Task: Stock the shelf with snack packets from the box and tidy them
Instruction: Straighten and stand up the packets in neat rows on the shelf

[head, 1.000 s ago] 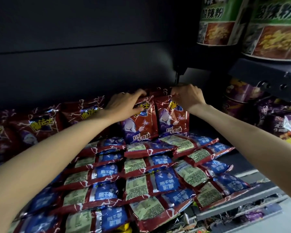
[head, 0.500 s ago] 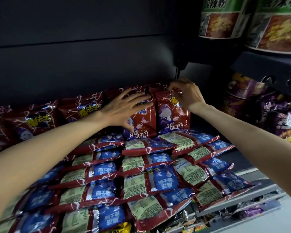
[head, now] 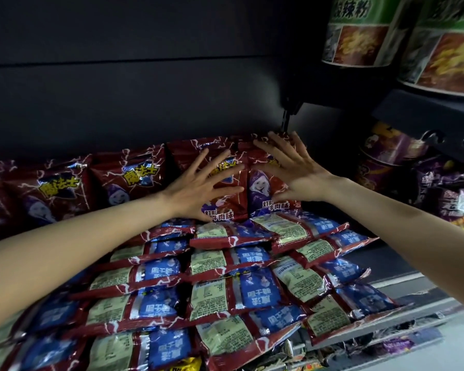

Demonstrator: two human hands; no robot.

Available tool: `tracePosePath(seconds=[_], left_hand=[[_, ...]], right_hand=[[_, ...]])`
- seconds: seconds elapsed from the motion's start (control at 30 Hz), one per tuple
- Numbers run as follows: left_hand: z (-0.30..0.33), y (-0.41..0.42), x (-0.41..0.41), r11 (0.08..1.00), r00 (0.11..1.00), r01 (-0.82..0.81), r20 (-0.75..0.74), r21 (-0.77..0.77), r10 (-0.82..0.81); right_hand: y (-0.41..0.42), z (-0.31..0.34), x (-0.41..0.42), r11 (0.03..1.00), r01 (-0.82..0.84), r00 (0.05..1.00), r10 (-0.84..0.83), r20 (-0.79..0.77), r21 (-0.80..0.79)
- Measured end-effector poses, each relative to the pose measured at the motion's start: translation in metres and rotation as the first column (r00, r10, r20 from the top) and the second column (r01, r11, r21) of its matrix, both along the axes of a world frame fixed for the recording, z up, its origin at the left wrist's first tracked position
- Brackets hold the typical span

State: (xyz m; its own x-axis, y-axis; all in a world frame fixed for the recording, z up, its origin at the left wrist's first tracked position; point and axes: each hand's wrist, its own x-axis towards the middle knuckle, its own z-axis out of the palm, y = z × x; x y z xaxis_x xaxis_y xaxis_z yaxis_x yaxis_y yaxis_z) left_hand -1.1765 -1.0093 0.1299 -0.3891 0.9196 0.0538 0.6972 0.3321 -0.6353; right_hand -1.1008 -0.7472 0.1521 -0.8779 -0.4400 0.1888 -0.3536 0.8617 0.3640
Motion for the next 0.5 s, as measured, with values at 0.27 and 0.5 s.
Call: tracePosePath(seconds=[0.27, 0.5], left_hand=[[0.000, -0.019, -0.002, 0.998, 0.998, -0.058, 0.010, 0.003, 0.058], [-0.002, -0.015, -0.005, 1.000, 0.999, -0.012, -0.033, 0.006, 0.012]], right_hand=[[-0.007, -0.014, -0.014, 0.993, 0.111, 0.991, -0.109, -0.080, 0.029], [-0.003, -0.013, -0.017, 0.996, 0.012, 0.998, -0.006, -0.069, 0.085]])
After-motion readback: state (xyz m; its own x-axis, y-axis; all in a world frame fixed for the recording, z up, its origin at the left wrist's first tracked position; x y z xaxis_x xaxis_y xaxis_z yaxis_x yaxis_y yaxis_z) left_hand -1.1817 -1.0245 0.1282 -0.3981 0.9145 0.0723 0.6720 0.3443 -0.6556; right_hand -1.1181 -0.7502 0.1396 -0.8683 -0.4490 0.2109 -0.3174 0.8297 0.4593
